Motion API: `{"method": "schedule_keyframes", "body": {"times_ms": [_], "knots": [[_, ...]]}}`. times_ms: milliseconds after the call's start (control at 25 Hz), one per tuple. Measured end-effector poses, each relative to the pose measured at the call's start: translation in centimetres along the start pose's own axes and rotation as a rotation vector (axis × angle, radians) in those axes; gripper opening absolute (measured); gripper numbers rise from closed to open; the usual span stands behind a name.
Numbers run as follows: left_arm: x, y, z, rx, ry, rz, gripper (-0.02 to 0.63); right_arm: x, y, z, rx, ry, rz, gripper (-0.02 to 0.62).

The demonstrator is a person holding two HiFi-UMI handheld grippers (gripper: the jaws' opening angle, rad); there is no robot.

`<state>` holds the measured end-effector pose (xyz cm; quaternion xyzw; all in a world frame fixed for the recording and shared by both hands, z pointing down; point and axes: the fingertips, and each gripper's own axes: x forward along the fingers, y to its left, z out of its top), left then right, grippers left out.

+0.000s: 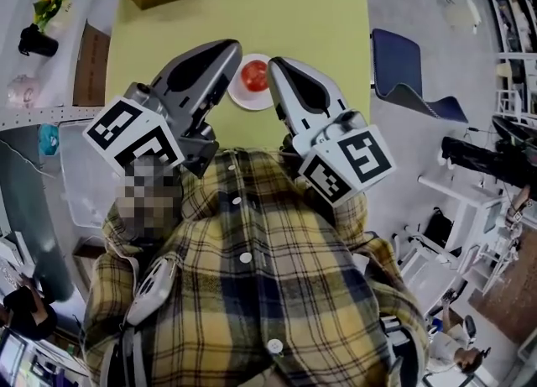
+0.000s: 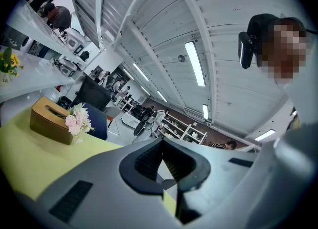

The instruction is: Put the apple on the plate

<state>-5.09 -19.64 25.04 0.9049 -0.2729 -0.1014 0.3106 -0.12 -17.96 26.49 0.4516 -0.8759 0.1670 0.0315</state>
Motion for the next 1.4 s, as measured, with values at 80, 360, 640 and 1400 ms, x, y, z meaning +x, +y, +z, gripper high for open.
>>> {"method": "schedule_keyframes", "body": {"times_ms": [80,360,640,1400], "knots": [[0.0,0.0,0.0,0.000,0.001,0.000,0.008,0.0,-0.1,-0.2,0.005,0.009,0.001,-0.005],[-0.1,0.1,-0.3,-0.001,0.006,0.005,0.008,-0.1,-0.2,-0.8,0.044,0.030,0.007,-0.005],[0.0,0.4,-0.5,-0.004,0.013,0.004,0.008,0.0,-0.4,-1.0,0.060,0.034,0.007,-0.005],[0.5,2.5,1.6,0.049,0.077,0.010,0.008,-0.4,-1.5,-2.1,0.051,0.060,-0.034,-0.005]]}}
